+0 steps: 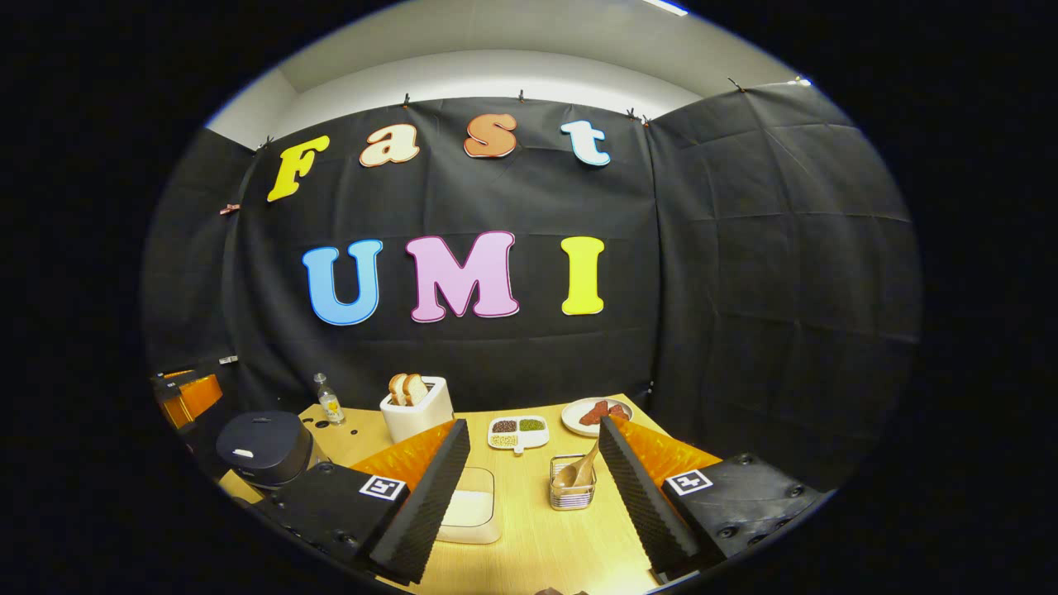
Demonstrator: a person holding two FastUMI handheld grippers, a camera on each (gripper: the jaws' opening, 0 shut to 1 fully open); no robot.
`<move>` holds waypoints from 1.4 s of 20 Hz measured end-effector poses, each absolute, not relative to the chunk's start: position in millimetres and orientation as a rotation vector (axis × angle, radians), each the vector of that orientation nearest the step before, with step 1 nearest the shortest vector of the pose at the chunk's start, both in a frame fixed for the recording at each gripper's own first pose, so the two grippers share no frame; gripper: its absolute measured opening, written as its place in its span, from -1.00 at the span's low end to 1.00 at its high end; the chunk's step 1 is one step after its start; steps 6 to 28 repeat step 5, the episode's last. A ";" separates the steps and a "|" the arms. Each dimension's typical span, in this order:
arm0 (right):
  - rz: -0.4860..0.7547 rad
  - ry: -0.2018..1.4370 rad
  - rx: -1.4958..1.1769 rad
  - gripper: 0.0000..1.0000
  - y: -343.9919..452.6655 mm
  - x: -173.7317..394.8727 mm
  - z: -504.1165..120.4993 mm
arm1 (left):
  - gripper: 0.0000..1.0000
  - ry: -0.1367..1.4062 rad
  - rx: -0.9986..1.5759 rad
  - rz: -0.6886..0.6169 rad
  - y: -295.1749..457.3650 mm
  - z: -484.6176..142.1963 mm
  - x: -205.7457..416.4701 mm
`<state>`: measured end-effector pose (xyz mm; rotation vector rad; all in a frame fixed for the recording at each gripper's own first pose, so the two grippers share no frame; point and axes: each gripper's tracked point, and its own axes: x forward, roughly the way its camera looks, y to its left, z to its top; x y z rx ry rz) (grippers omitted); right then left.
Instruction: Close the left gripper, press the button to open the rice cooker; take a wooden spoon from the chopstick holder with the right hand, scoop a spoonful of rice and pour it into the rice cooker, then put the wooden spoon back into the chopstick holder.
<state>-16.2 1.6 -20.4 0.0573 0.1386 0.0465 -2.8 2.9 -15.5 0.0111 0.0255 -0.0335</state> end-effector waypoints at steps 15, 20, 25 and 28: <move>0.063 0.145 0.074 0.96 13.6 -9.7 -20.6 | 0.91 0.086 -0.020 -0.001 21.4 -35.5 -8.0; 0.063 0.145 0.074 0.96 13.6 -9.7 -20.6 | 0.91 0.086 -0.020 -0.001 21.4 -35.5 -8.0; 0.063 0.145 0.074 0.96 13.6 -9.7 -20.6 | 0.91 0.086 -0.020 -0.001 21.4 -35.5 -8.0; 0.063 0.145 0.074 0.96 13.6 -9.7 -20.6 | 0.91 0.086 -0.020 -0.001 21.4 -35.5 -8.0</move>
